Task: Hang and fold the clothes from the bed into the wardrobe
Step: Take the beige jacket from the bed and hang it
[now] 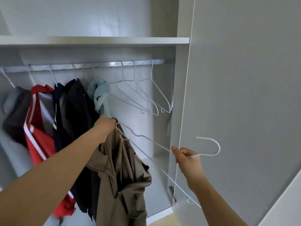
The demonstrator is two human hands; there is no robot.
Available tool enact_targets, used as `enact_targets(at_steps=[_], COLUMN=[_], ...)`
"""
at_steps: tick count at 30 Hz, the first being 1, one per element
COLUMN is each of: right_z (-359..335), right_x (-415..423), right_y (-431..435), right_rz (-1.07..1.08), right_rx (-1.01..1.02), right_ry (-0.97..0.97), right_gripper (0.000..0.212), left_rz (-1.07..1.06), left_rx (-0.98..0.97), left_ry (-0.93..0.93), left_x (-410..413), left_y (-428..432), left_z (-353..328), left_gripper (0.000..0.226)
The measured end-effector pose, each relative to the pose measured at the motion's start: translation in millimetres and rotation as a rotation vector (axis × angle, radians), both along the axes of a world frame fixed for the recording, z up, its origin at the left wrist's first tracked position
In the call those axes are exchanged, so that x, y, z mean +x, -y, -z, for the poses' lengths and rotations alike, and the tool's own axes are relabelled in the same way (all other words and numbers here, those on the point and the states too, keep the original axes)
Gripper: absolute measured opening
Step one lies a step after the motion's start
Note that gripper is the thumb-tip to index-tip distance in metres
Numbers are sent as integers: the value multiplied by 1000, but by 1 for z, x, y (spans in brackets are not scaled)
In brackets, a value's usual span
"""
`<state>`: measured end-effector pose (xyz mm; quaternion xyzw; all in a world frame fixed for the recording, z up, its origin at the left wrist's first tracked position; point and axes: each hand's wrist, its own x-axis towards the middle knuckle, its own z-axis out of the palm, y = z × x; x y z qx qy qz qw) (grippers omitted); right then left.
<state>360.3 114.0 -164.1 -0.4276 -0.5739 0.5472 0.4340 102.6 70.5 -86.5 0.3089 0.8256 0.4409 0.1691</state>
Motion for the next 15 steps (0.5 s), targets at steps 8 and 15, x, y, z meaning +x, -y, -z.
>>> enact_targets(at_steps=[8, 15], right_z=[2, -6], right_x=[-28, -56], right_y=[10, 21], right_rz=[-114, -211], right_rx=[33, 30], right_ry=[252, 78], right_gripper=[40, 15], left_rz=[218, 534], left_rx=[62, 231], left_ry=[-173, 42], left_x=[28, 80], left_y=[11, 29], left_z=[-1, -5], left_gripper=[14, 24])
